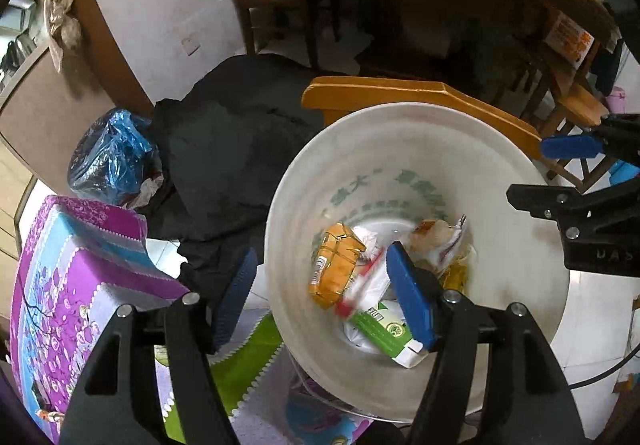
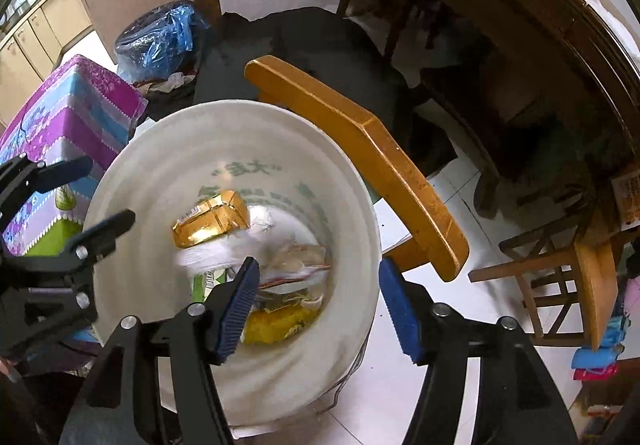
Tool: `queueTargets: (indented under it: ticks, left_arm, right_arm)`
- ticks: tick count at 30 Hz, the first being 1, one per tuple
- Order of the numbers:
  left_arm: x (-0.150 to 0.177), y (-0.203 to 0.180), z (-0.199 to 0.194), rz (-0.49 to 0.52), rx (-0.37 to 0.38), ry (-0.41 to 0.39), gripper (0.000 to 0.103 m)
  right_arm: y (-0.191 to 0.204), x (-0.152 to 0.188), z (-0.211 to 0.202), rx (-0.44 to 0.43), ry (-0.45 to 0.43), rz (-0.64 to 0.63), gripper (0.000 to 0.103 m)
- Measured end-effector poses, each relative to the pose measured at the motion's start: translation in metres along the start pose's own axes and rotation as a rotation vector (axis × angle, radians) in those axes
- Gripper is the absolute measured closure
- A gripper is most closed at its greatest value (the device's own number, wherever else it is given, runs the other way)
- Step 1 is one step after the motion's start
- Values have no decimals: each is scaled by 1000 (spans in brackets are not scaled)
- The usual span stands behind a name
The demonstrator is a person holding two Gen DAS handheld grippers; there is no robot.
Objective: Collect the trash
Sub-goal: 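Open the left gripper over the bucket while the right gripper releases the rice-cracker bag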
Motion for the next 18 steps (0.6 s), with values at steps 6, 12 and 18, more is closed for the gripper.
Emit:
queueTargets:
  ticks: [6, 12, 18]
  left_arm:
    - [1, 2, -8, -18, 3, -12, 39]
    - [7, 0, -25, -20, -1, -49, 39]
    - [26, 12, -64, -55, -27, -137, 38]
  right_arm:
    - [-4, 3, -2, 12, 1, 5, 40]
    - [4, 5, -9, 11, -5, -9, 40]
    - [38, 4, -43, -18, -84, -64, 40]
Point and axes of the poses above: each gripper's, at about its wrist camera, not at the fingertips, and z roughly the way its jaws point, y to its left, x to its underside, the point moved 2 cm from there along z, roughly the way its jaws point, and after that the axes turned 4 degrees about x, right-handed, at the moved point
